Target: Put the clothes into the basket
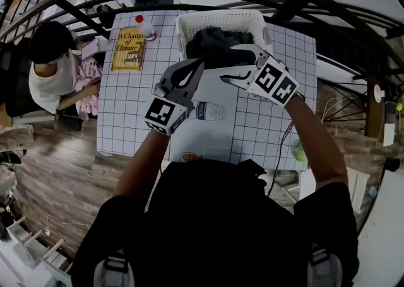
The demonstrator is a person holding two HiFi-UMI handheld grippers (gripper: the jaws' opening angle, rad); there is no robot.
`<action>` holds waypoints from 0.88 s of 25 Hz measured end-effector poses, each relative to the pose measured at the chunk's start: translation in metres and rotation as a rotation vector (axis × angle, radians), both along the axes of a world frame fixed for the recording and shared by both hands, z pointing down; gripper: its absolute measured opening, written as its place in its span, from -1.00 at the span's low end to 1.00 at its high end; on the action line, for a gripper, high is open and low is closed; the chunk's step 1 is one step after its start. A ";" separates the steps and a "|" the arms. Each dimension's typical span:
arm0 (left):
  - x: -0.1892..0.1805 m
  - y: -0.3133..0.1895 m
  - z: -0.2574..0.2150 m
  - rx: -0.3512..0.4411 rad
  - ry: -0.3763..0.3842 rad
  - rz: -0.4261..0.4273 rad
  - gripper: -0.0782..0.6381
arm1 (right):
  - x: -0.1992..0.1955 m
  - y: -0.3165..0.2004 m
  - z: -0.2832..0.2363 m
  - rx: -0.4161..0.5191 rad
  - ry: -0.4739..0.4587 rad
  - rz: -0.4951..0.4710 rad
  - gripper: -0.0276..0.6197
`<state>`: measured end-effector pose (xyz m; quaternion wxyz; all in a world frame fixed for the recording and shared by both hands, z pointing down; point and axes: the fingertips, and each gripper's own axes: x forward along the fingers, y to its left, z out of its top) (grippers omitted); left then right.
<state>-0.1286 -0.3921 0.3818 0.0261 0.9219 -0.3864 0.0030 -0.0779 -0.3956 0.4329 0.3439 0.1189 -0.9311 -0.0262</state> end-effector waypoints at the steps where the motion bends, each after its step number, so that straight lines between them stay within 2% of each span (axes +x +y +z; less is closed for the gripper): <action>1: 0.001 0.009 -0.002 0.001 0.001 0.008 -0.77 | -0.001 0.009 -0.007 0.003 -0.038 0.013 0.08; 7: 0.005 0.057 -0.011 -0.005 0.008 0.041 -0.77 | 0.001 0.059 -0.042 0.009 -0.269 0.107 -0.41; 11: 0.013 0.082 -0.015 -0.011 -0.001 0.068 -0.77 | 0.009 0.080 -0.062 0.051 -0.401 0.183 -0.74; 16: 0.022 0.107 -0.021 -0.015 0.000 0.098 -0.77 | 0.017 0.103 -0.080 0.050 -0.580 0.285 -0.83; 22: 0.031 0.128 -0.019 -0.016 -0.009 0.114 -0.77 | 0.032 0.127 -0.076 0.081 -0.678 0.345 -0.86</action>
